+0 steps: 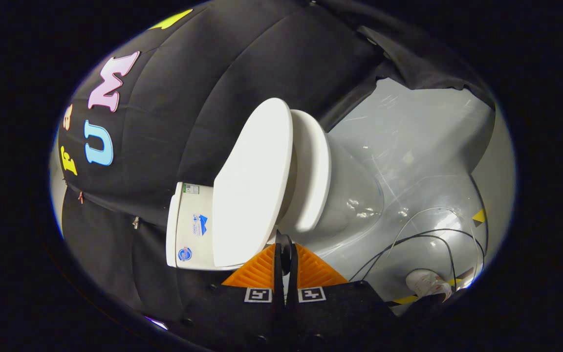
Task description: Open the toilet lid.
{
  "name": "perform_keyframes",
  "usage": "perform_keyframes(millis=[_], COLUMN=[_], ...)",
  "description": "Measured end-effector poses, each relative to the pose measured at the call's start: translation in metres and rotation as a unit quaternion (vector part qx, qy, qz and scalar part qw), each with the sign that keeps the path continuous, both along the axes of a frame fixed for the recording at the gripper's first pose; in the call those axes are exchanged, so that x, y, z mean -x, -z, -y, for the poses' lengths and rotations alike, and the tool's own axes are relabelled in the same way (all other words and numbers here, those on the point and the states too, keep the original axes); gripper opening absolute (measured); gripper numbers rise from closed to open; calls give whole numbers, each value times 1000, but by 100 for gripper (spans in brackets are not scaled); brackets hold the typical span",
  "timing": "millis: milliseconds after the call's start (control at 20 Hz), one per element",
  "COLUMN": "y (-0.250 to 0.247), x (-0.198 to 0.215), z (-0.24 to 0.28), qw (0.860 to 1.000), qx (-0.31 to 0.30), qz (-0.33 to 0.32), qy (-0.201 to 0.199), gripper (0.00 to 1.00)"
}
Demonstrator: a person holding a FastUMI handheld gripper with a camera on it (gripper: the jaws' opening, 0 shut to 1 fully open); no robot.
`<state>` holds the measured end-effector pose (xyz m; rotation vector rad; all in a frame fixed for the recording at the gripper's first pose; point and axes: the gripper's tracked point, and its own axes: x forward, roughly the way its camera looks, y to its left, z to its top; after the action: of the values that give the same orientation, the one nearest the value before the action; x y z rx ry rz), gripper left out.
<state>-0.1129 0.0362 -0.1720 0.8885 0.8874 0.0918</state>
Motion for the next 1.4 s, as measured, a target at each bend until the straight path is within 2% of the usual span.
perform_keyframes(millis=[200, 750, 1400], y=[-22, -98, -176], x=[-2, -1, -2], z=[-7, -41, -110], qw=[1000, 995, 976], qx=[20, 92, 200], qz=[-3, 32, 57], qy=[1, -31, -71], gripper=[5, 5, 5])
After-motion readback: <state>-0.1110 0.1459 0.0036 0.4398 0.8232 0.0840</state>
